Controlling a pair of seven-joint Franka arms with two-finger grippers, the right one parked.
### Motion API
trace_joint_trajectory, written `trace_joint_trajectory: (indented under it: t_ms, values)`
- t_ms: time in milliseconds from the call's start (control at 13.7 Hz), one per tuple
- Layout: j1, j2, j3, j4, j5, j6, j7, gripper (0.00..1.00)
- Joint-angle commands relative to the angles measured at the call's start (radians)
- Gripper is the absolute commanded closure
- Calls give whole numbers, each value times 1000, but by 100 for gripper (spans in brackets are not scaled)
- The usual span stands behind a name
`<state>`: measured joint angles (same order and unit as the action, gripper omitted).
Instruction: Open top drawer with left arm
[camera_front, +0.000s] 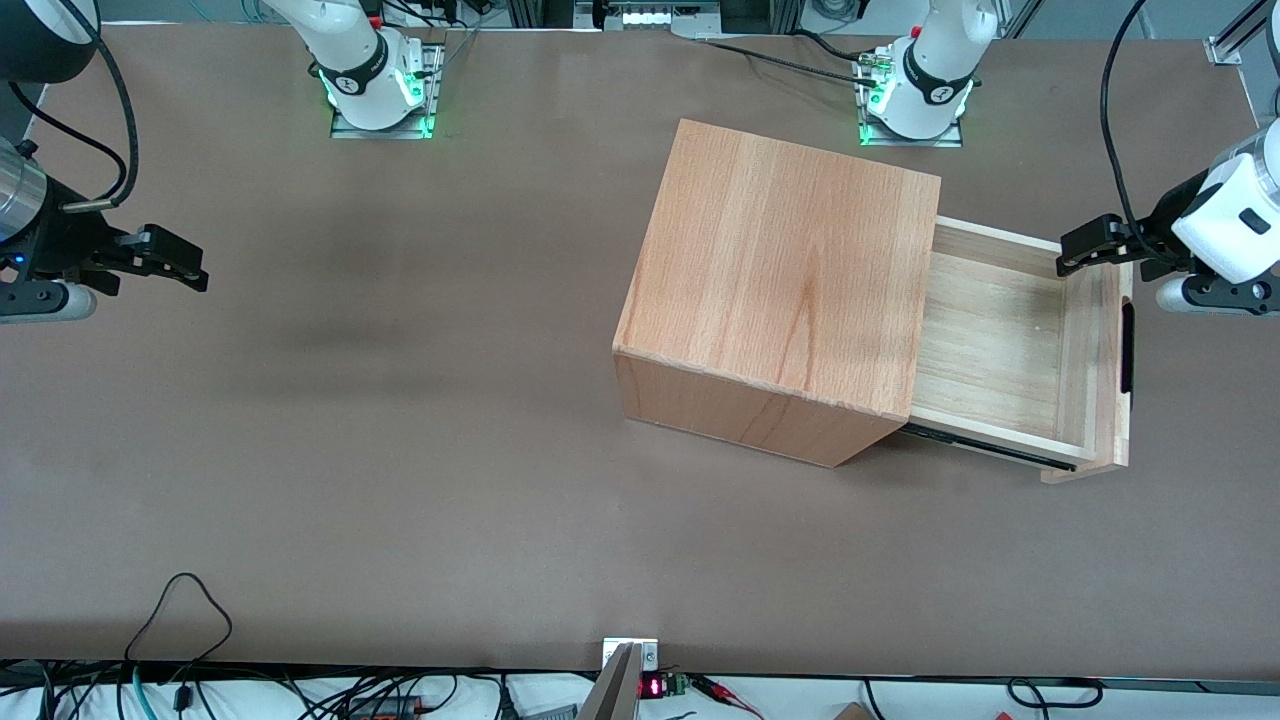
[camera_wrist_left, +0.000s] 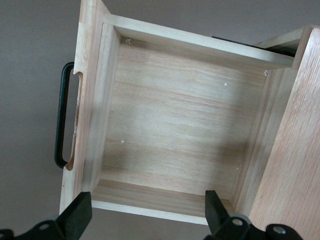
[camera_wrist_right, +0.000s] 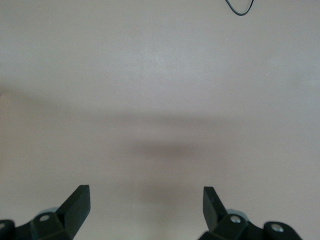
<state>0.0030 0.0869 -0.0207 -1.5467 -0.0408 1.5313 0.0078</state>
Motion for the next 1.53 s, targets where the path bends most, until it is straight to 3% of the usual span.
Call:
trace_joint_trajectory:
  t_ms: [0,728,1019,1456]
  values:
    - [-5,-22,4,-16,24,-5,4,0]
    - [2,-32,-1,-49,52,3,1,0]
    - [0,-98,-1,-159,52,82,-11,0]
    - [-1,-99,-4,-122,45,58,-19,0]
